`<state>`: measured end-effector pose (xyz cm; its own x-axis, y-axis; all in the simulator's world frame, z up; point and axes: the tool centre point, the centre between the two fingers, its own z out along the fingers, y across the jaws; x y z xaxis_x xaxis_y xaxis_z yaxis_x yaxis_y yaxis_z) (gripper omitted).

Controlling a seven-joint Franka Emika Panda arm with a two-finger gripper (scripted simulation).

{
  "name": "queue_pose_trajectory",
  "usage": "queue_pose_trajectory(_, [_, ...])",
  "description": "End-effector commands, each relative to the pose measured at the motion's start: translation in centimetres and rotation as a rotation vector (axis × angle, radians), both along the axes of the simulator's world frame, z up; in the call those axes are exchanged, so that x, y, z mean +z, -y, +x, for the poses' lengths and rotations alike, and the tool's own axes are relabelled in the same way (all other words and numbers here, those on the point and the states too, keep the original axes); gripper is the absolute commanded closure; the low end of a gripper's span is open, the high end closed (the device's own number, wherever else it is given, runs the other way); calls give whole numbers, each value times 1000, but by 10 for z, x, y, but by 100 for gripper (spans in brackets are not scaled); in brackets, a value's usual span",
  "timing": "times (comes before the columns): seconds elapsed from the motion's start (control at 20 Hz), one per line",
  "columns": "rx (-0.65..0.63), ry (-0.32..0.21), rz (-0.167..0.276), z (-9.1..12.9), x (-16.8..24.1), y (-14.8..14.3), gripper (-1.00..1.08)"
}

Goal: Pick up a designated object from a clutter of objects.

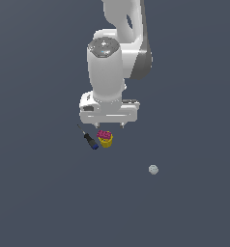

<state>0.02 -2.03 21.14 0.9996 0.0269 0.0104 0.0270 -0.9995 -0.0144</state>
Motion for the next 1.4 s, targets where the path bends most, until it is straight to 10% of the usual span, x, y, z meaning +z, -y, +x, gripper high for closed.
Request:
queue_pose_trajectory(0.0, [17, -2, -4, -6, -26, 6, -92])
queue_pose_trajectory(1.35, [80, -5, -16, -38, -126, 28, -92])
